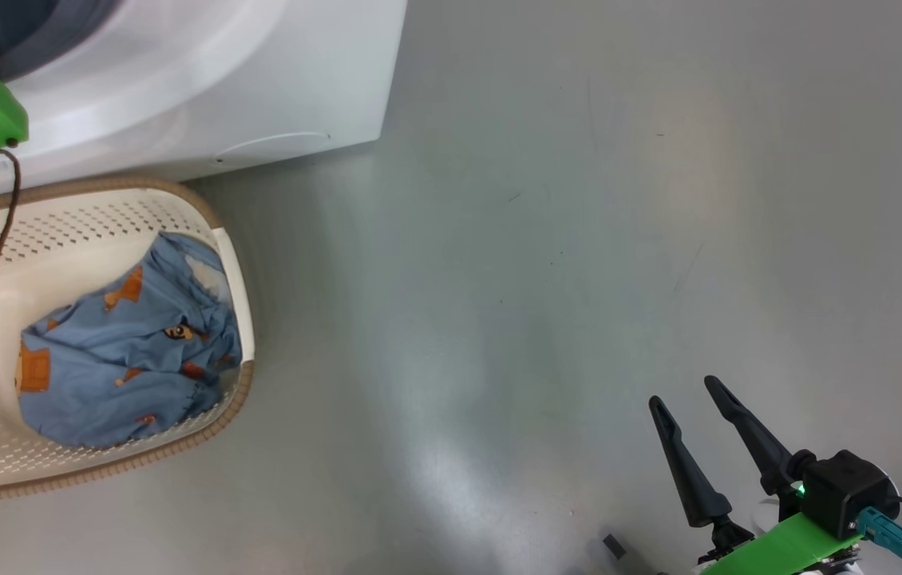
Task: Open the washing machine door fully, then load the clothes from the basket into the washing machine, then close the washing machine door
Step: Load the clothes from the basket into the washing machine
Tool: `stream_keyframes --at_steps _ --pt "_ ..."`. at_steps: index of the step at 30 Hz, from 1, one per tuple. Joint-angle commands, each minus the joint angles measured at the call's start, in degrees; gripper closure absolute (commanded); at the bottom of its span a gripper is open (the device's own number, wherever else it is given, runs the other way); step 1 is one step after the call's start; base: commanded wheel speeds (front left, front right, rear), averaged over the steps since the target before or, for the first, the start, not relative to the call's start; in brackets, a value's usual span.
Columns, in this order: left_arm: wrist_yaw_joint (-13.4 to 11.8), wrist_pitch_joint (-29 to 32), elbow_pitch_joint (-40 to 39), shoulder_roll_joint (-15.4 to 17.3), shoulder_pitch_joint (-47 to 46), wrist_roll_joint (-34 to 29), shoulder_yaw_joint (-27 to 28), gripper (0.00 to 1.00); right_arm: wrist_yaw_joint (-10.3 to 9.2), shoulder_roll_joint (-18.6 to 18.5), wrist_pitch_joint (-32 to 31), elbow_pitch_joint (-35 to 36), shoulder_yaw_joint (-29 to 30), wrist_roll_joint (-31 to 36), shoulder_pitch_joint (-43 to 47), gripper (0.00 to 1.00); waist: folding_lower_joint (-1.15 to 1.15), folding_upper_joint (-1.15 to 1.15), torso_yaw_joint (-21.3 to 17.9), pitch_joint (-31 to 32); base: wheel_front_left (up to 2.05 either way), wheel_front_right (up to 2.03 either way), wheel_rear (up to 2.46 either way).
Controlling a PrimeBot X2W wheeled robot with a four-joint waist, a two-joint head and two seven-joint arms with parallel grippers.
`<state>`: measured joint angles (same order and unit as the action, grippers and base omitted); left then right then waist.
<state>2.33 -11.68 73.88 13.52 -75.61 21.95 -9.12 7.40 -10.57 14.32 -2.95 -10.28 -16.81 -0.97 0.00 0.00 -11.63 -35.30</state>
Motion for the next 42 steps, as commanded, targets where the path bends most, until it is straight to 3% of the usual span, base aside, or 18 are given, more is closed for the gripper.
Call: stream_keyframes --at_steps 1,19,23,25,33,42 --pt "-0.47 -0.55 -0.70 3.05 -0.98 0.27 0.22 0.00 0.09 -0.78 0.68 1.23 -1.07 0.32 2.21 0.00 0.00 0.00 -0.17 0.07 0.00 0.00 0.00" --pt "-1.14 -0.72 -0.13 3.28 -1.39 0.69 -1.21 0.00 0.09 -0.67 0.68 1.82 -0.65 0.44 2.80 0.00 0.00 0.00 -0.06 -0.89 0.00 0.00 0.00" --pt "-1.14 -0.84 -0.10 3.37 -1.58 0.86 -1.34 0.07 0.09 -0.62 0.68 1.91 -0.47 0.48 2.78 0.00 0.00 0.00 -0.08 -1.20 0.00 0.00 0.00" --pt "-1.20 -1.01 -0.08 3.44 -1.66 0.96 -1.43 0.16 0.09 -0.60 0.68 1.92 -0.33 0.50 2.75 0.00 0.00 0.00 -0.13 -1.37 0.00 0.00 0.00" --pt "-1.61 -1.58 -0.02 3.58 -1.71 1.35 -1.77 0.33 0.09 -0.46 0.68 2.16 0.15 0.68 2.80 0.00 0.00 0.00 -0.18 -1.85 0.00 0.00 0.00" --pt "-2.48 -2.61 -0.01 4.25 -2.37 1.50 -2.09 0.77 0.09 -0.26 0.68 1.93 0.21 0.61 2.77 0.00 0.00 0.00 -0.03 -1.86 0.00 0.00 0.00"
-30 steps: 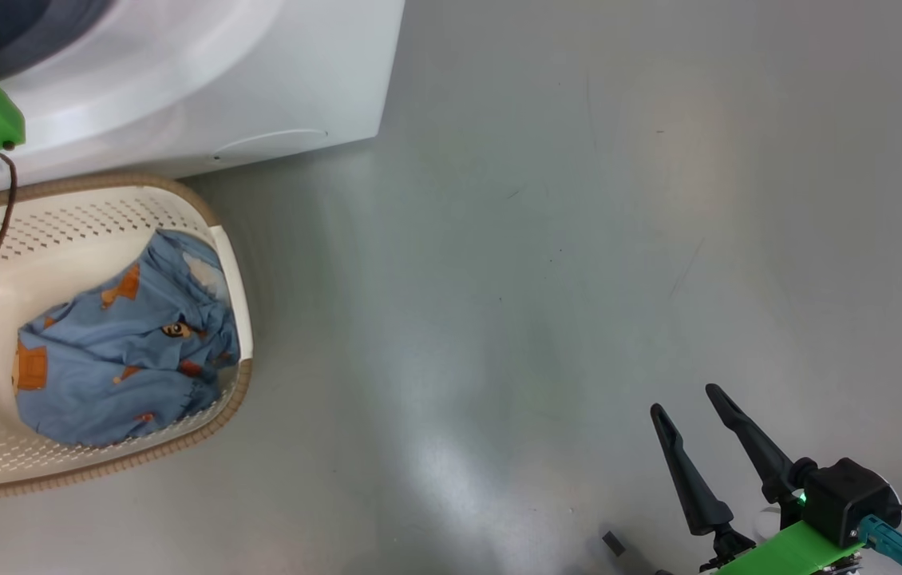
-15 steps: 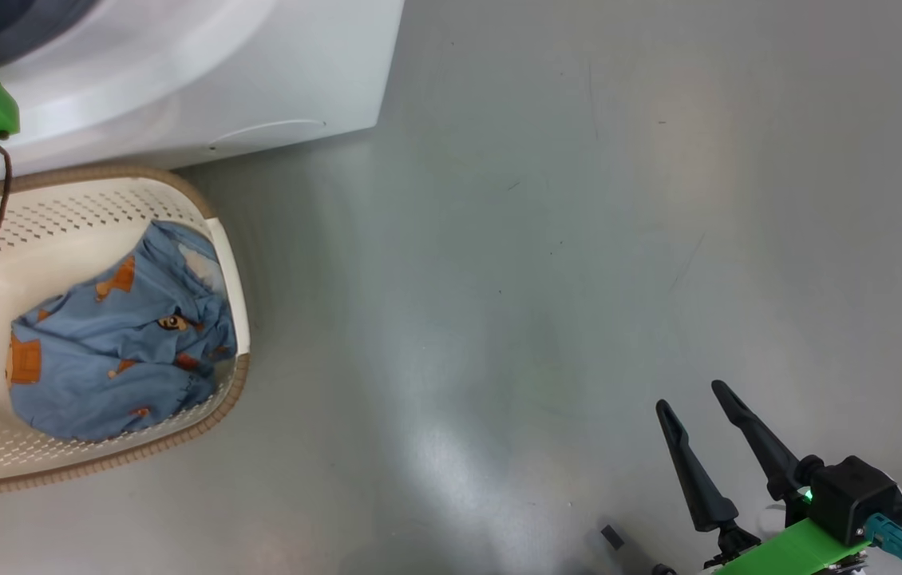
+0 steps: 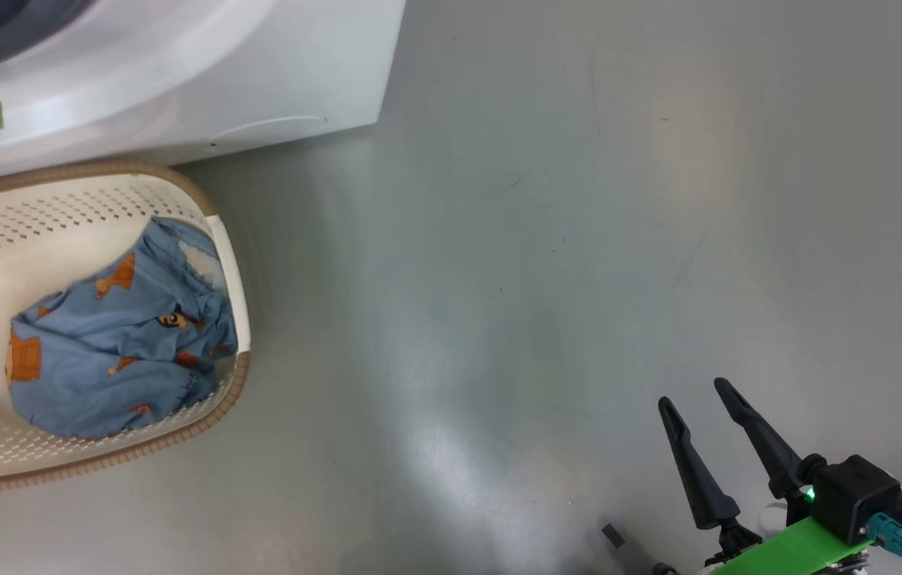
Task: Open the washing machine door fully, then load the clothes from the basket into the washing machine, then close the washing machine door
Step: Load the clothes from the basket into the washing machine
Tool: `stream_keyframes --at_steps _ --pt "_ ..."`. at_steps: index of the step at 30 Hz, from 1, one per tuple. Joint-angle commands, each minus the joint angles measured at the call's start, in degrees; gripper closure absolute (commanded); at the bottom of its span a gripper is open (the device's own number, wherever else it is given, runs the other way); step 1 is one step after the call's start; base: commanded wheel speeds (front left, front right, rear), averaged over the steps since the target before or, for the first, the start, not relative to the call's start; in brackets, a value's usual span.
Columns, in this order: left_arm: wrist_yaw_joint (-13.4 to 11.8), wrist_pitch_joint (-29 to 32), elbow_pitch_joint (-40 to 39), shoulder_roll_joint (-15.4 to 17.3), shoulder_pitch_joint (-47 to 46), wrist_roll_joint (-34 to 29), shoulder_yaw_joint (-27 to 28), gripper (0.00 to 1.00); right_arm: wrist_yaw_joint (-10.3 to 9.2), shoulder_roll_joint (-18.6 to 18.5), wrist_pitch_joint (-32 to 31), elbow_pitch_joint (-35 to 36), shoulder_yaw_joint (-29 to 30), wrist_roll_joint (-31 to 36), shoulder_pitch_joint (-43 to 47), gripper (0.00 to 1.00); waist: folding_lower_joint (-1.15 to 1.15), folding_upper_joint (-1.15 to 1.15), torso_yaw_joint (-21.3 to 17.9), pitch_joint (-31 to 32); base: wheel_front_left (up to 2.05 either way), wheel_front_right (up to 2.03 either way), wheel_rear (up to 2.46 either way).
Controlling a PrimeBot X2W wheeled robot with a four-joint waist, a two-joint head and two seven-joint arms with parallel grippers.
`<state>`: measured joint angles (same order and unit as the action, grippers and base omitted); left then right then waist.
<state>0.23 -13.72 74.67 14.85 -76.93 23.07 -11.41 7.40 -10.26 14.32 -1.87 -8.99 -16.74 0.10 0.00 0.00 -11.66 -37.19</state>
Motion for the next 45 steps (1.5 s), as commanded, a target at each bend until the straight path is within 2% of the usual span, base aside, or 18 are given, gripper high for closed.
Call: stream_keyframes --at_steps 1,3,4,5,18,30,36,45 --pt "-0.47 -0.68 -0.83 3.01 -1.19 0.46 0.24 0.81 0.09 -0.57 0.68 0.85 -1.12 0.51 1.72 0.00 0.00 0.00 0.01 0.03 0.00 0.00 0.00" --pt "-0.82 -0.89 -1.12 3.23 -1.45 0.69 0.49 0.87 0.09 -0.62 0.68 0.84 -1.17 0.43 1.75 0.00 0.00 0.00 0.01 0.02 0.00 0.00 0.00" --pt "-1.00 -0.98 -1.29 3.36 -1.51 0.75 0.56 0.98 0.09 -0.65 0.68 0.82 -1.20 0.39 1.78 0.00 0.00 0.00 0.00 0.05 0.00 0.00 0.00" --pt "-1.19 -1.05 -1.46 3.49 -1.54 0.79 0.63 1.00 0.09 -0.69 0.68 0.80 -1.23 0.36 1.81 0.00 0.00 0.00 -0.03 0.10 0.00 0.00 0.00" --pt "-4.70 -1.27 -7.69 5.58 -0.70 0.29 2.40 1.00 0.09 -0.82 0.68 0.76 -1.76 0.26 2.03 0.00 0.00 0.00 -0.67 -0.07 0.00 0.00 0.00" --pt "-6.77 -1.28 -12.19 8.67 -1.72 -1.84 4.08 1.00 0.09 -0.76 0.68 -0.02 -3.52 -0.22 1.44 0.00 0.00 0.00 -3.28 -0.91 0.00 0.00 0.00" --pt "-6.89 -1.28 -14.58 10.22 -2.82 -3.01 5.24 1.00 0.09 -0.75 0.68 -0.14 -3.90 -0.54 2.00 0.00 0.00 0.00 -4.78 -1.17 0.00 0.00 0.00" --pt "-5.60 -1.28 -18.65 10.77 -3.43 -4.08 7.89 1.00 0.09 -0.65 0.68 0.37 -3.69 -0.72 2.77 0.00 0.00 0.00 -6.07 -1.98 0.00 0.00 0.00"
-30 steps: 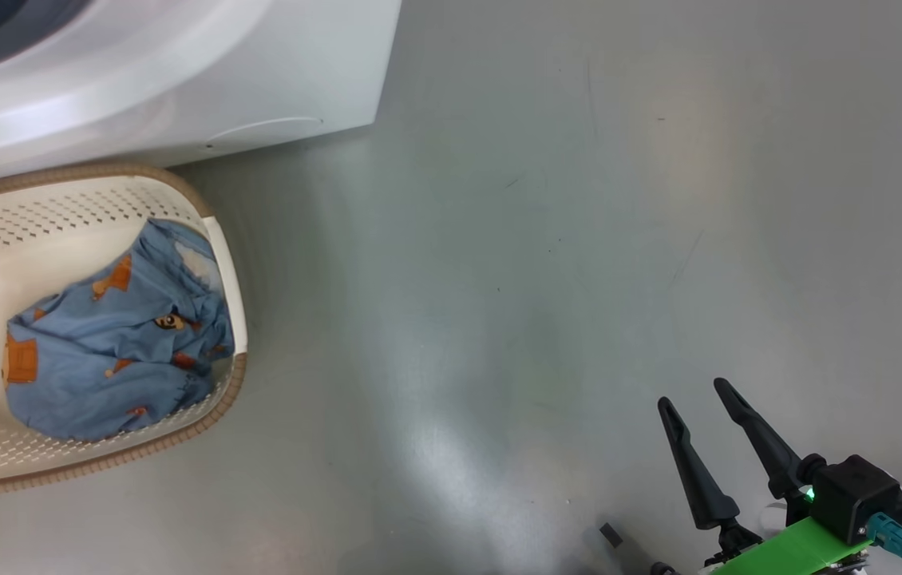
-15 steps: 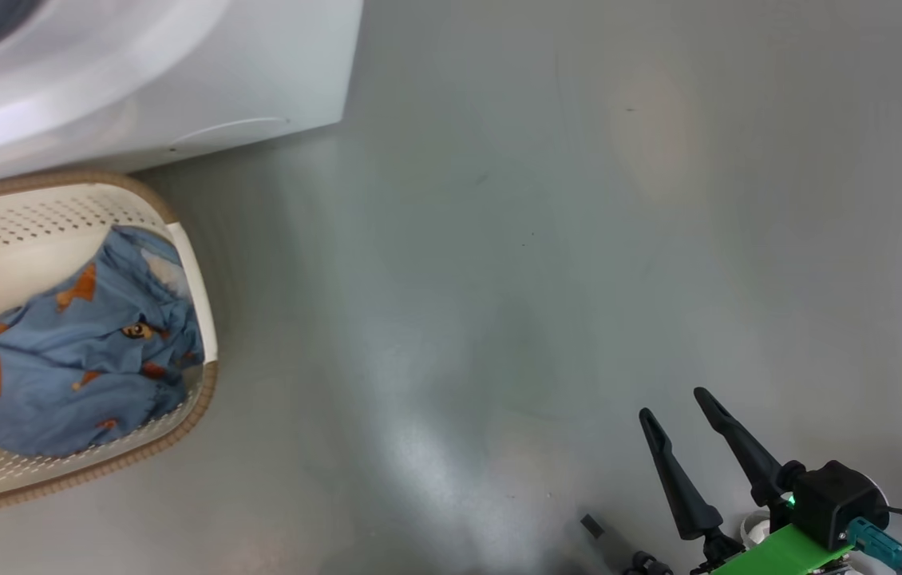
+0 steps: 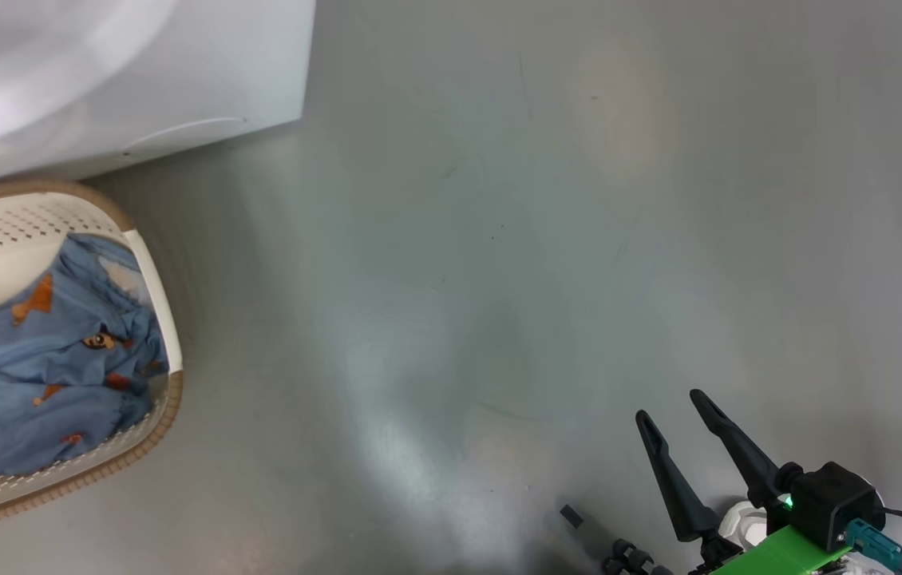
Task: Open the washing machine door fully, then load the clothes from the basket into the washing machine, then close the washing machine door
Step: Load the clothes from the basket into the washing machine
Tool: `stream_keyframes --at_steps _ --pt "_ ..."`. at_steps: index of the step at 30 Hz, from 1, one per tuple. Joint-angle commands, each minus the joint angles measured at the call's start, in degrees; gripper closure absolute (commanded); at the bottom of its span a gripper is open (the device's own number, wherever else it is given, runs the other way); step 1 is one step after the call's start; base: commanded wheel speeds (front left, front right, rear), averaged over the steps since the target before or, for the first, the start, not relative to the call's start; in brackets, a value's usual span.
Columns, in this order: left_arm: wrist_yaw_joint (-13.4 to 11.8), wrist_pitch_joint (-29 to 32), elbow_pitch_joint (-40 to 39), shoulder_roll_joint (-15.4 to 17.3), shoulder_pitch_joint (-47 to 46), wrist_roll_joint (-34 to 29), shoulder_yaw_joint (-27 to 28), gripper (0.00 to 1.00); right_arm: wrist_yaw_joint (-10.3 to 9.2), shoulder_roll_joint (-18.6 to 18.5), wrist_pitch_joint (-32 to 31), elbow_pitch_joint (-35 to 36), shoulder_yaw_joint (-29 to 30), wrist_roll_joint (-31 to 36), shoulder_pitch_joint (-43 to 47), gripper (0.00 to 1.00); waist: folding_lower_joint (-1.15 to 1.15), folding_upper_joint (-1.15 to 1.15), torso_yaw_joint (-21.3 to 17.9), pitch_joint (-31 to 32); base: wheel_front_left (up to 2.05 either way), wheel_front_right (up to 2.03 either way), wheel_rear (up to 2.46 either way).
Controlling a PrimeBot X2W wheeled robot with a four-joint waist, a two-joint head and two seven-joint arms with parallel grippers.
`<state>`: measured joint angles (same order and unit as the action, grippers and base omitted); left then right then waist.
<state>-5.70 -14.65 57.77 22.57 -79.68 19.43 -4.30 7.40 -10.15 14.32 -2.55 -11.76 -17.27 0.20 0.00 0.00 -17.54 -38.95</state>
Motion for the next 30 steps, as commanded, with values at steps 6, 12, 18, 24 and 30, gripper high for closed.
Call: stream_keyframes --at_steps 6,12,18,24,30 --pt "2.67 -0.35 -3.99 2.37 -0.74 -1.21 2.88 1.00 0.09 -0.62 0.68 1.48 -0.61 -0.12 2.98 0.00 0.00 0.00 -0.50 -0.58 0.00 0.00 0.00" --pt "4.74 -0.35 -1.23 1.37 -0.97 -2.38 2.69 0.98 0.09 -0.38 0.68 1.46 -0.69 -0.17 2.90 0.00 0.00 0.00 -0.43 -1.01 0.00 0.00 0.00" --pt "5.71 -0.35 2.14 1.10 -2.39 -2.82 2.83 0.31 0.09 -0.19 0.68 1.08 -0.83 -0.14 2.59 0.00 0.00 0.00 -0.22 -0.89 0.00 0.00 0.00" --pt "5.17 -0.35 3.60 0.65 -3.36 -3.33 2.97 0.00 0.09 -0.01 0.68 0.92 -0.77 -0.28 1.77 0.00 0.00 0.00 0.43 -0.75 0.00 0.00 0.00" --pt "3.63 -0.35 4.05 -1.09 -2.37 -3.20 4.00 0.00 0.09 0.66 0.68 0.20 -0.81 -0.64 0.34 0.00 0.00 0.00 2.44 0.67 0.00 0.00 0.00"
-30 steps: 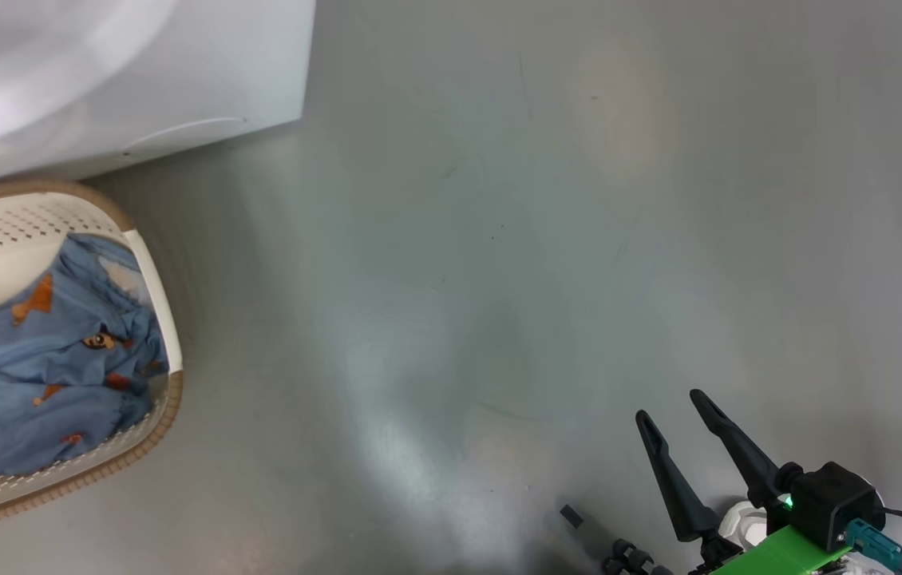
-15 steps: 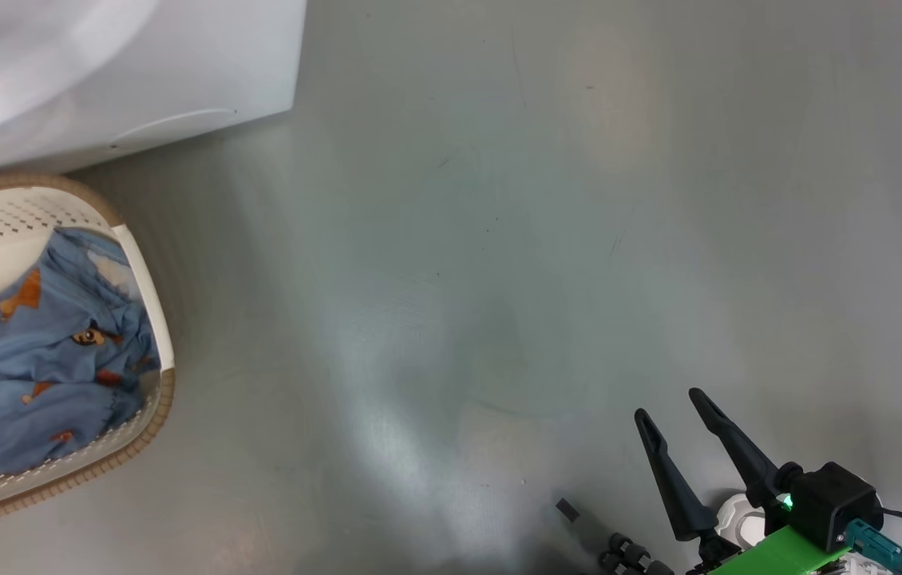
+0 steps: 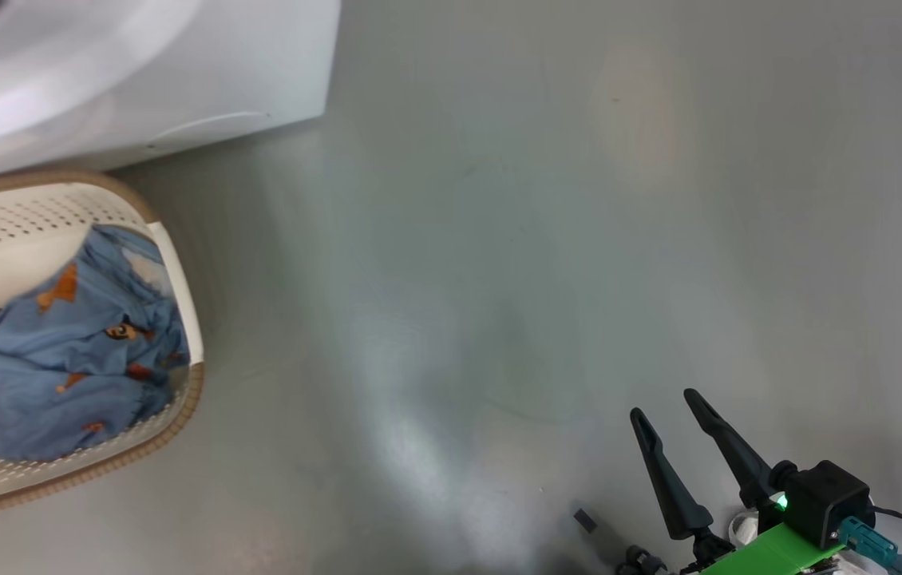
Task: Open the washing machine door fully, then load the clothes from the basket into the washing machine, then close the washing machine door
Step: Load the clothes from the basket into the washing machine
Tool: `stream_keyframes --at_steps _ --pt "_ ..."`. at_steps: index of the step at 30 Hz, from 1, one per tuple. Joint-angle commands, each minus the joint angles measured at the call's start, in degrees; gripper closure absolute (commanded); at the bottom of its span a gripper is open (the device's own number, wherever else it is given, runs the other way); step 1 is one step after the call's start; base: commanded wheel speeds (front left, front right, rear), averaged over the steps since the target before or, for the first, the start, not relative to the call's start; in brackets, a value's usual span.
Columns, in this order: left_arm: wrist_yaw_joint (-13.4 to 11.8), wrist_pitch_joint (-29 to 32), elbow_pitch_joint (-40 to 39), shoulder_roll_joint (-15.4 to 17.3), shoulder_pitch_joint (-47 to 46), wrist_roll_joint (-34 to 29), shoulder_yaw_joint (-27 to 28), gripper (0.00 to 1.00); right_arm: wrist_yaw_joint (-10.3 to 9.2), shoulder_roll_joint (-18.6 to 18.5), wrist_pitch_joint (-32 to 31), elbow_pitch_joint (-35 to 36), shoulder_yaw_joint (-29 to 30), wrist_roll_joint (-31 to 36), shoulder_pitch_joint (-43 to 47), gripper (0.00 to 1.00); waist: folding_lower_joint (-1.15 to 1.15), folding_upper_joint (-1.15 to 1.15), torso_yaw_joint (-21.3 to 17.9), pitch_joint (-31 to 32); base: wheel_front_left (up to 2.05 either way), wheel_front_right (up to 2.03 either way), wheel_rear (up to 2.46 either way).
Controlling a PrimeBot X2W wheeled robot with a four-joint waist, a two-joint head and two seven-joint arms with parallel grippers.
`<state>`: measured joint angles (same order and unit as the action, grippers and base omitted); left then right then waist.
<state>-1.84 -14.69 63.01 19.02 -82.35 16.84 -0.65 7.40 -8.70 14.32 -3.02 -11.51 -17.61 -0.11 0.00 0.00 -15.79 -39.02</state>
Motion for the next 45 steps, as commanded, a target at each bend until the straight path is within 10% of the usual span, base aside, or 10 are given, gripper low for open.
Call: stream_keyframes --at_steps 1,14,31,45 --pt "-0.40 -0.30 -1.09 2.22 0.89 -0.66 0.45 0.00 0.09 -0.75 0.68 0.45 -1.10 -0.35 0.40 0.00 0.00 0.00 1.05 1.20 0.00 0.00 0.00" --pt "-1.87 -0.30 -2.42 -3.94 11.61 0.34 3.55 0.00 0.09 -1.24 0.68 -2.89 -1.23 -0.64 -2.38 0.00 0.00 0.00 7.36 9.36 0.00 0.00 0.00" --pt "2.58 -0.30 -10.93 -14.13 31.71 -0.34 4.54 0.00 0.09 -0.80 0.68 -5.27 0.51 -0.32 -3.47 0.00 0.00 0.00 16.11 22.83 0.00 0.00 0.00" --pt "2.94 -0.30 -24.28 -16.12 53.10 4.24 -1.26 0.00 0.09 0.10 0.68 -5.86 1.51 0.31 -0.55 0.00 0.00 0.00 18.74 29.77 0.00 0.00 0.00"
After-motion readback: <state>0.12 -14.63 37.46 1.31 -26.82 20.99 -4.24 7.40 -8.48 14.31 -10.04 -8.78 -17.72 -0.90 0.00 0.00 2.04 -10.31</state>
